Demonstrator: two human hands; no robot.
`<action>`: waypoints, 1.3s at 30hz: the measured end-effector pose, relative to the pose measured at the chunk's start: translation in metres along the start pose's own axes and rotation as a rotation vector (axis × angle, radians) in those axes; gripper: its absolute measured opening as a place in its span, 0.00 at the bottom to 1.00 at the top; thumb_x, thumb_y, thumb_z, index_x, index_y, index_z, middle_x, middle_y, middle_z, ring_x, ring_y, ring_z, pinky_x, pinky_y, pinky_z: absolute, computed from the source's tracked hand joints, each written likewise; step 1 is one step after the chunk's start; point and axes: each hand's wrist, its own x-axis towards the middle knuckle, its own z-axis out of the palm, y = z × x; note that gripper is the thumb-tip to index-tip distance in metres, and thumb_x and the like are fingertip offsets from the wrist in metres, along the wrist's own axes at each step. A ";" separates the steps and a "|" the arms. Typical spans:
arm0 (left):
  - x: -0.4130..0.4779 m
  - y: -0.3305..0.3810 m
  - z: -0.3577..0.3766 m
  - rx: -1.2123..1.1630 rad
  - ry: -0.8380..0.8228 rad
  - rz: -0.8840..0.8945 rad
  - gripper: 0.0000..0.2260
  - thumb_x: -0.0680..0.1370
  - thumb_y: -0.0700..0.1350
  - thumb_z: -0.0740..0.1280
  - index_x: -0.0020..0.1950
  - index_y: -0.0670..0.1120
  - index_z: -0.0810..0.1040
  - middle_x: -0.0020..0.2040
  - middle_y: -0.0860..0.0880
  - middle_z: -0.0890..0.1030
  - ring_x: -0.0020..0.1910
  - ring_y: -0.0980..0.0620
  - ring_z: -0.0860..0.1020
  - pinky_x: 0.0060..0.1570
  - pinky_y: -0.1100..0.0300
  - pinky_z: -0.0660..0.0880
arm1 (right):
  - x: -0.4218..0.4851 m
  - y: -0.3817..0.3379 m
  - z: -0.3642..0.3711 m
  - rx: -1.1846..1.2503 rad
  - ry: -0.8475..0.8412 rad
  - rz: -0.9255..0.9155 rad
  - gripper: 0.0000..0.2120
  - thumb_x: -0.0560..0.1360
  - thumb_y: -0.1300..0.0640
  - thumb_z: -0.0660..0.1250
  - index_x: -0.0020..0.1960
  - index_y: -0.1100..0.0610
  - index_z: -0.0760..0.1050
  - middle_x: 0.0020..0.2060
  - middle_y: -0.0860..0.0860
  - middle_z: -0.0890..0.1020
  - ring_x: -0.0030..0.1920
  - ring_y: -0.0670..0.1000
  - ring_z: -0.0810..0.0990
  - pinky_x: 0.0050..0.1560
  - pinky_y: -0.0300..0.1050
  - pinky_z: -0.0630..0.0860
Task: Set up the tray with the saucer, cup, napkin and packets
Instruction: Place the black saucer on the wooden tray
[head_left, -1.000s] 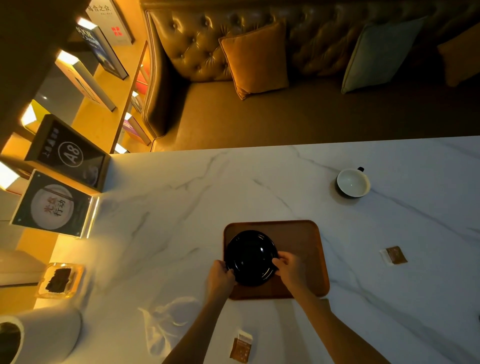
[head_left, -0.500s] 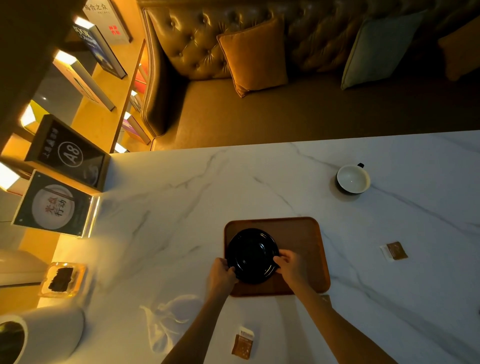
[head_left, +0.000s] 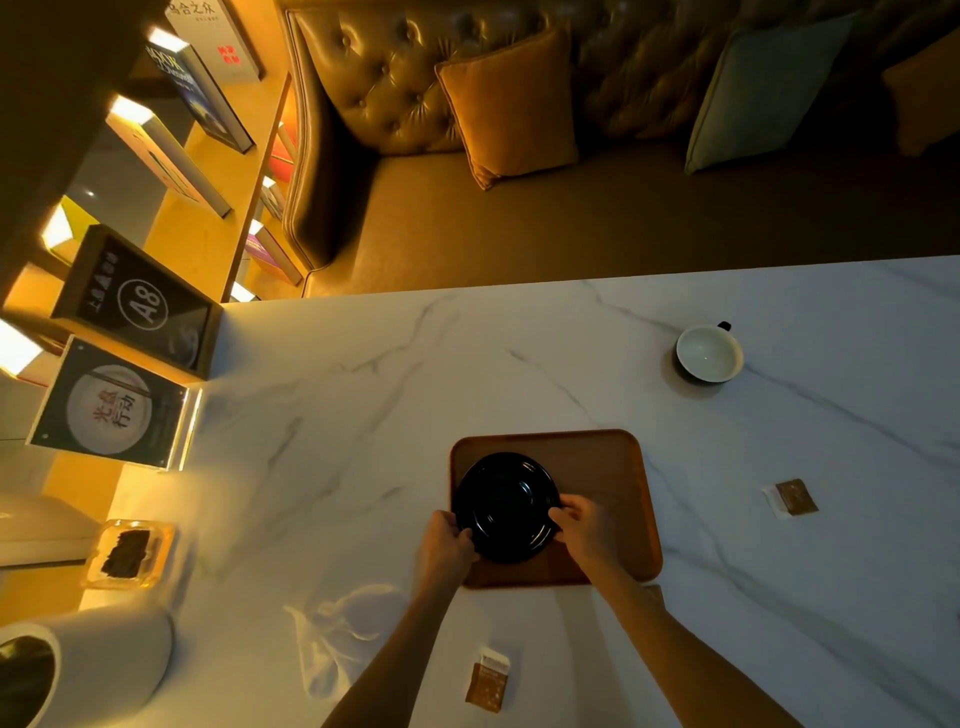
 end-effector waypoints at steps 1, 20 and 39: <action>0.000 0.000 0.000 0.005 0.000 0.000 0.06 0.79 0.39 0.65 0.50 0.48 0.69 0.49 0.43 0.79 0.49 0.43 0.82 0.52 0.42 0.81 | 0.000 0.000 0.000 -0.008 0.000 -0.001 0.16 0.77 0.62 0.66 0.64 0.63 0.73 0.53 0.59 0.81 0.50 0.55 0.82 0.51 0.50 0.82; -0.016 0.002 -0.015 0.251 0.117 0.046 0.08 0.80 0.48 0.62 0.56 0.46 0.72 0.52 0.45 0.80 0.48 0.48 0.77 0.51 0.51 0.76 | -0.017 -0.005 -0.024 -0.143 -0.012 -0.079 0.21 0.78 0.52 0.64 0.68 0.59 0.69 0.54 0.57 0.82 0.49 0.52 0.83 0.56 0.54 0.80; -0.158 0.003 -0.008 0.833 0.181 0.311 0.20 0.78 0.59 0.58 0.66 0.50 0.72 0.62 0.45 0.77 0.62 0.42 0.75 0.61 0.45 0.72 | -0.135 0.003 -0.145 -0.959 0.119 -0.454 0.31 0.74 0.36 0.60 0.73 0.49 0.65 0.69 0.50 0.73 0.69 0.52 0.70 0.66 0.48 0.69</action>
